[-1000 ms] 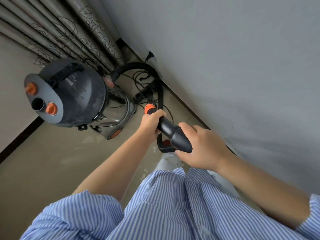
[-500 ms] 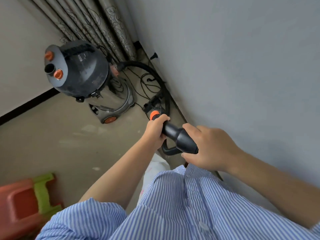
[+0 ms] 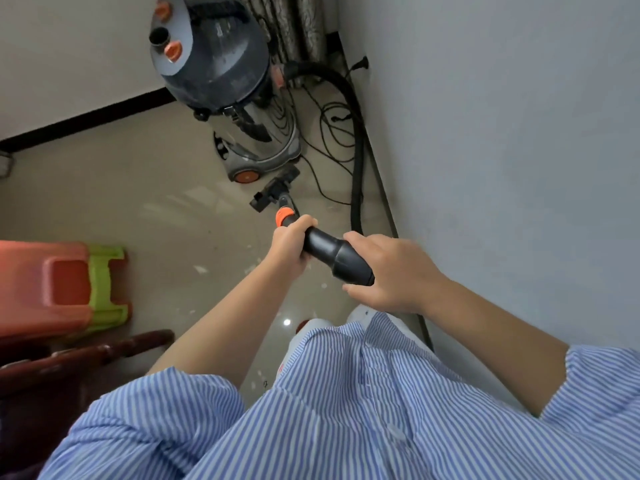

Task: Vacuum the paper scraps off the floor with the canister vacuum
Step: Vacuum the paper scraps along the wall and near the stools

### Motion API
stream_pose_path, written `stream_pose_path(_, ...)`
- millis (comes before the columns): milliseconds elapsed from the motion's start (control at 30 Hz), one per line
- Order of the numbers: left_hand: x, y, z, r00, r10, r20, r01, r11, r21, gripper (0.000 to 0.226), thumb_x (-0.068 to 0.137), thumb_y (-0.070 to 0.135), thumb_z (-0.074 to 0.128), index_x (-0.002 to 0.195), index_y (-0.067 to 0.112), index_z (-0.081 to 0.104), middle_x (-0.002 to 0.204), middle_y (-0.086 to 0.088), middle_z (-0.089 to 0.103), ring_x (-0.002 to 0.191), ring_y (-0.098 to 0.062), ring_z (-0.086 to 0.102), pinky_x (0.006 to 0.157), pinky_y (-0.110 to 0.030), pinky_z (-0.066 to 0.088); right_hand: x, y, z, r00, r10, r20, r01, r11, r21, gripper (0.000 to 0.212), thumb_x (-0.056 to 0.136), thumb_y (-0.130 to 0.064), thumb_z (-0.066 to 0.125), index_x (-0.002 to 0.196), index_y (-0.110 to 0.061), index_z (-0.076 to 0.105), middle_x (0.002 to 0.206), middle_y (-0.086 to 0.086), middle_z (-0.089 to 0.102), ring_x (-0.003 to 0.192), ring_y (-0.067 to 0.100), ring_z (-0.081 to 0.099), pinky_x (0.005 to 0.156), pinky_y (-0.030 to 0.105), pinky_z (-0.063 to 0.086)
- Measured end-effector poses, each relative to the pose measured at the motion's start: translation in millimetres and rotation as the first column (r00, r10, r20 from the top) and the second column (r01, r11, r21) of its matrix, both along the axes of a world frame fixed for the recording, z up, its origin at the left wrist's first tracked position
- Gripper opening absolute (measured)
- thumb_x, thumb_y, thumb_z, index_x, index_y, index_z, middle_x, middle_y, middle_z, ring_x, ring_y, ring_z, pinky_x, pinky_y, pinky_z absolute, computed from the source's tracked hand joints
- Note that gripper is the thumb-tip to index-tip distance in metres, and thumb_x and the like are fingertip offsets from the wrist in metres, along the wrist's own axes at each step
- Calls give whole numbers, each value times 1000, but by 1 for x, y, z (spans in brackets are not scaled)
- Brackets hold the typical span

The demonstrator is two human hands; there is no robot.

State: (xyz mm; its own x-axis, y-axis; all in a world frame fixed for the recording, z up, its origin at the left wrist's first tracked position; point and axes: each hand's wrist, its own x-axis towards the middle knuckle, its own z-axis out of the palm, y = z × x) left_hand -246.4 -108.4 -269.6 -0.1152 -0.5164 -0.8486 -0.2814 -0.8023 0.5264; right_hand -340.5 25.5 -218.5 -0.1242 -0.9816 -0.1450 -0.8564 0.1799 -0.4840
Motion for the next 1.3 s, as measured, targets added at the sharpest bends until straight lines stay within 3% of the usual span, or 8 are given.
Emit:
stream_pose_path(233, 64, 14, -24, 999, 36, 27, -37, 998, 48, 14, 86, 8, 56, 94, 7, 44, 72, -5, 44, 62, -16, 46, 55, -26, 41, 57, 6, -27, 996, 90, 5, -90, 995, 43, 70, 79, -46, 57, 136, -10, 39, 104, 12, 61, 86, 30, 58, 64, 28, 37)
stream_pose_path(400, 92, 28, -33, 1000, 29, -7, -29, 995, 98, 12, 86, 8, 56, 88, 10, 44, 75, -6, 46, 65, -16, 49, 61, -26, 45, 91, 19, -35, 999, 49, -10, -48, 997, 57, 69, 83, -44, 59, 139, -12, 35, 109, 10, 60, 91, 28, 57, 66, 26, 34)
stream_pose_path(533, 106, 40, -41, 999, -22, -39, 26, 992, 121, 25, 86, 9, 56, 107, 6, 42, 79, -7, 47, 68, -17, 50, 61, -26, 47, 110, 36, -40, 999, 13, -42, -10, 999, 48, 68, 83, -45, 58, 139, -13, 36, 108, 9, 61, 89, 26, 58, 65, 24, 32)
stream_pose_path(667, 111, 50, -44, 995, -83, -57, 90, 987, 130, 27, 87, 8, 57, 109, 4, 41, 80, -7, 47, 70, -17, 50, 61, -26, 47, 123, 55, -43, 997, -71, -14, 71, 997, 3, 80, 70, -59, 42, 128, -5, 51, 92, 12, 66, 73, 28, 60, 54, 20, 30)
stream_pose_path(767, 112, 52, -44, 988, -137, -78, 147, 979, 143, 20, 87, 8, 57, 102, 6, 43, 81, -7, 47, 70, -16, 51, 62, -25, 48, 134, 61, -43, 992, -125, -6, 125, 992, -6, 82, 66, -60, 36, 122, -4, 55, 85, 13, 66, 67, 31, 60, 56, 23, 30)
stream_pose_path(1000, 107, 51, -51, 977, -194, -83, 203, 973, 112, 24, 88, 6, 56, 107, 5, 40, 78, -6, 47, 68, -15, 50, 60, -24, 47, 144, 62, -48, 981, -192, -23, 193, 978, 84, 63, 61, -38, 65, 108, 3, 61, 71, 14, 66, 52, 29, 59, 53, 20, 32)
stream_pose_path(1200, 87, 38, -57, 972, -230, -56, 234, 967, 97, 16, 89, 7, 56, 98, 6, 43, 78, -6, 47, 68, -16, 51, 59, -24, 47, 128, 51, -66, 964, -266, -5, 266, 960, 86, 69, 66, -49, 53, 115, 0, 58, 76, 15, 64, 58, 31, 59, 56, 23, 31)
stream_pose_path(1300, 80, 41, -57, 966, -258, -27, 259, 959, 111, 10, 89, 7, 54, 89, 8, 44, 78, -6, 47, 67, -15, 51, 58, -23, 47, 123, 54, -72, 963, -271, -9, 271, 960, 72, 68, 65, -42, 59, 119, 0, 56, 81, 17, 64, 64, 32, 59, 58, 25, 30)
